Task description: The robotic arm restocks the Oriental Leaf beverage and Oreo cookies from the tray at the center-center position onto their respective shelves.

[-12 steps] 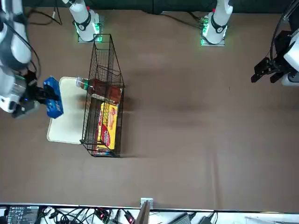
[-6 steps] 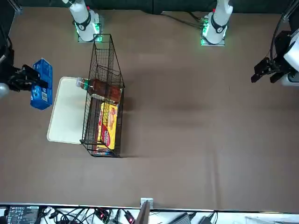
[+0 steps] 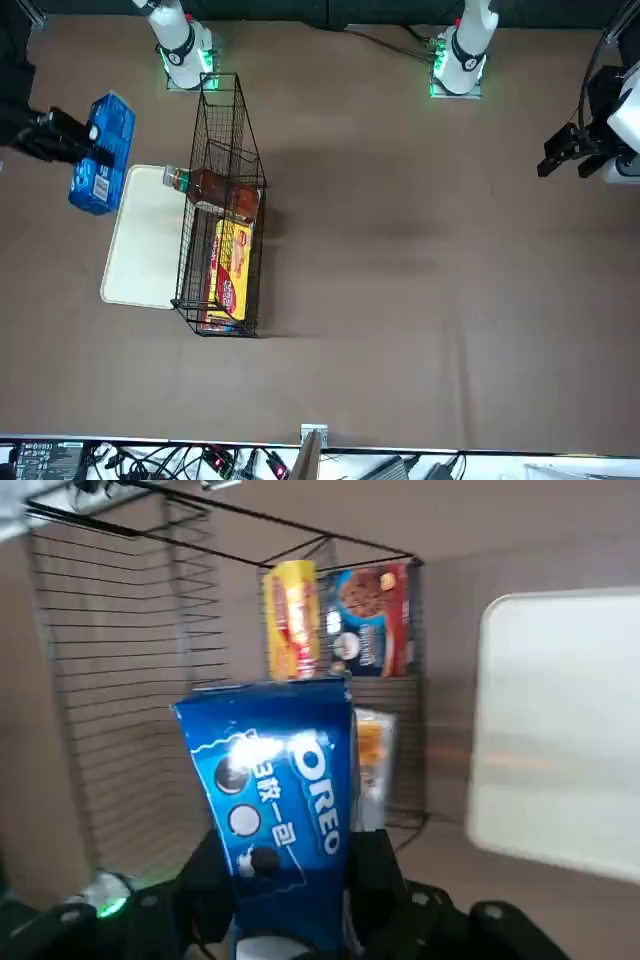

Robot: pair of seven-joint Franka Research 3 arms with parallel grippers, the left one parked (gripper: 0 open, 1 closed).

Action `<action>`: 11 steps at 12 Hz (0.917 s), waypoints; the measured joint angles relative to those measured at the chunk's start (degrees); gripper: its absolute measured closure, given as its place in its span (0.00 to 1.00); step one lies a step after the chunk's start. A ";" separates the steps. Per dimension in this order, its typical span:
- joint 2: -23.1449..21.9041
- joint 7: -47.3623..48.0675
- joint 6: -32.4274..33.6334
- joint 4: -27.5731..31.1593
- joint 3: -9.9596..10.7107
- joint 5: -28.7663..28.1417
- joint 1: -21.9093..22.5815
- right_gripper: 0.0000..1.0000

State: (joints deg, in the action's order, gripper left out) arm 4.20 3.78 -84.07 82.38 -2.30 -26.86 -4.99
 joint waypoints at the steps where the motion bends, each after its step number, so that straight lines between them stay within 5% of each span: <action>1: -0.72 2.88 0.08 -0.11 -0.93 -0.89 0.06 0.41; 11: -0.95 12.50 -1.96 -1.33 -13.31 -1.86 0.47 0.41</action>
State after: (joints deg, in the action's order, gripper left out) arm 3.25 16.28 -86.03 81.05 -15.60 -28.72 -4.52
